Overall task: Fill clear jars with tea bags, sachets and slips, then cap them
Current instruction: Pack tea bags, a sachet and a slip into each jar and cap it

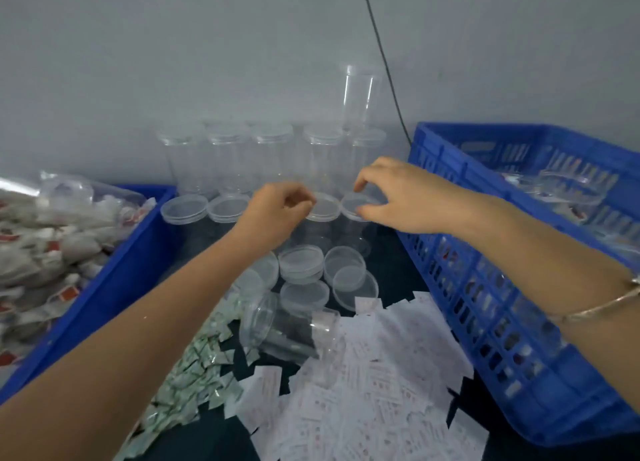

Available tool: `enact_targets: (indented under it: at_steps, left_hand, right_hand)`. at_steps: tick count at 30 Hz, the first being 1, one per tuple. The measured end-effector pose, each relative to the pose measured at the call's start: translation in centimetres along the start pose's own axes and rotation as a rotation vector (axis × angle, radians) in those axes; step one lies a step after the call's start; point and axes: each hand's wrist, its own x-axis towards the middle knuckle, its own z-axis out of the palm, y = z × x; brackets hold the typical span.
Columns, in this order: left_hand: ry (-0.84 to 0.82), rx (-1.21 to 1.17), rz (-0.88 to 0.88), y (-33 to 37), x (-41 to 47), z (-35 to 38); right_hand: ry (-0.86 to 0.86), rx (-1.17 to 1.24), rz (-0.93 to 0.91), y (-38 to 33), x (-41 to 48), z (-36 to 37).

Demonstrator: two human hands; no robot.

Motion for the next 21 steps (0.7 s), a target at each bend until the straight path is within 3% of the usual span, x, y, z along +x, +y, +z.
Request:
enact_targets:
  at_steps: [5,11,17,21]
  left_hand:
    - [-0.175,0.138,-0.258,-7.3,-3.9,-0.4]
    - [-0.256,0.067,-0.343,-11.2,-7.4,1.2]
    - [-0.303,-0.058,-0.355,-11.8,-9.4,1.5]
    - [-0.282,0.027,-0.237,-11.5,-10.5,1.7]
  right_hand:
    - [-0.211,0.137,0.073,-2.7,2.2,8.6]
    - [-0.396,0.338,0.068,-5.5,1.3,15.6]
    - [-0.207,0.072,-0.048,-7.8,0.1,16.9]
    - [-0.195,0.11,-0.044,-9.4,-0.9,17.1]
